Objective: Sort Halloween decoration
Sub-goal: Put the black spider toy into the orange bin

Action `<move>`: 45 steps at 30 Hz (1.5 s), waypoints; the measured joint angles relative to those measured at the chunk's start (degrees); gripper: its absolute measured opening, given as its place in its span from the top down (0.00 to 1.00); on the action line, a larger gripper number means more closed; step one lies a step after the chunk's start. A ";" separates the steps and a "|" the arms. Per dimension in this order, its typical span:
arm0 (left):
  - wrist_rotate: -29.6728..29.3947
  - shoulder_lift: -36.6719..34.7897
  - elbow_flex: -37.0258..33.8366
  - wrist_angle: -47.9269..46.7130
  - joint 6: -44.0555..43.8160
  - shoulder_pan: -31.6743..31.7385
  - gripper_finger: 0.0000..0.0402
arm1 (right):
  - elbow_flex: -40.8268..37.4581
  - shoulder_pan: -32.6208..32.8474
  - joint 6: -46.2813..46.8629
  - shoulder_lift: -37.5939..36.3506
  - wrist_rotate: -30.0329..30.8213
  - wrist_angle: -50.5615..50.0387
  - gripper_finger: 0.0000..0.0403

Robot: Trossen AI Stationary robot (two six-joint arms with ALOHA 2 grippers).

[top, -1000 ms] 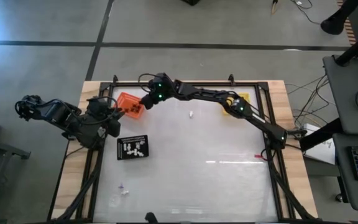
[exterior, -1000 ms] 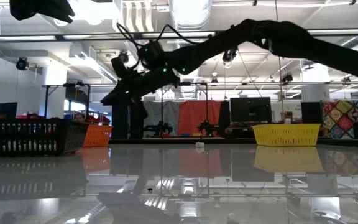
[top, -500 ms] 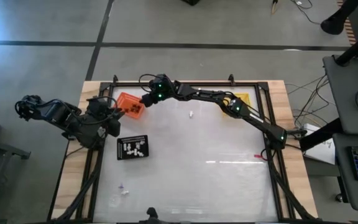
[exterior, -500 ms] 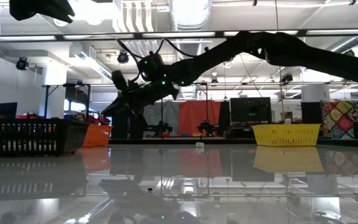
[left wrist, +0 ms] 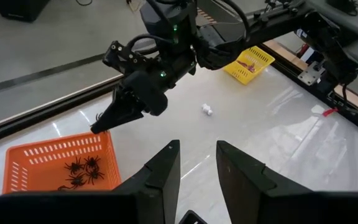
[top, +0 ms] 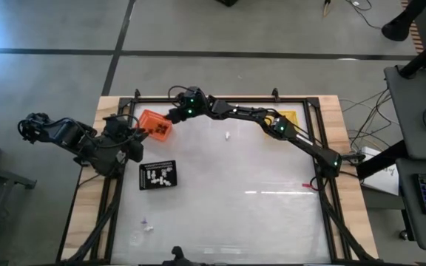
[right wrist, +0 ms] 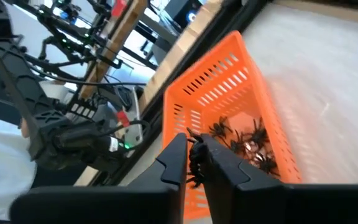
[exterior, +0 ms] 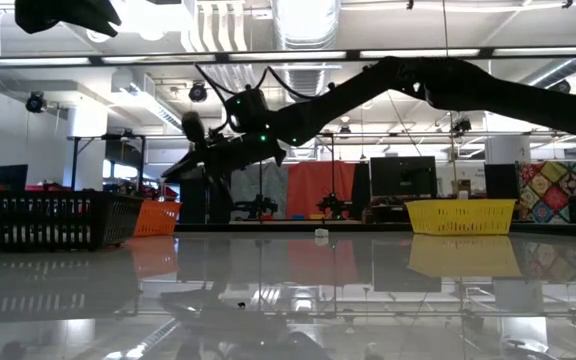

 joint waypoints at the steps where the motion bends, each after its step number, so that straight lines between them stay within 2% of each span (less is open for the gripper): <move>1: 0.01 0.00 0.00 0.01 -0.01 0.01 0.78 | 0.00 0.03 -0.01 0.00 -0.01 0.49 0.90; 10: 0.01 0.00 0.00 0.07 -0.02 0.01 0.78 | 0.00 0.16 1.28 0.00 -0.03 0.52 0.80; 18: 0.00 0.00 0.00 0.07 -0.01 0.01 0.78 | 0.00 0.34 0.03 0.00 -0.43 2.51 0.79; 23: 0.01 0.00 0.00 0.07 -0.01 0.01 0.78 | 0.00 1.54 -5.82 0.00 -3.77 2.87 0.79; 31: 0.02 0.00 0.00 0.13 -0.01 0.01 0.78 | 0.00 2.34 -15.73 0.00 -4.44 -1.43 0.79; 35: 0.02 0.00 0.00 0.25 -0.01 0.00 0.78 | 0.00 2.16 -15.79 0.00 -2.77 -2.08 0.79; 39: 0.02 0.00 0.00 0.33 -0.01 -0.01 0.78 | 0.00 1.93 -13.12 0.00 -4.32 -2.54 0.79; 43: 0.02 0.00 0.00 0.37 -0.02 -0.01 0.78 | 0.00 1.80 -12.28 -0.89 -10.42 -12.60 0.79; 45: 0.02 0.00 0.00 0.47 -0.28 0.00 0.78 | -0.01 1.85 -16.42 -2.02 -10.85 -20.59 0.79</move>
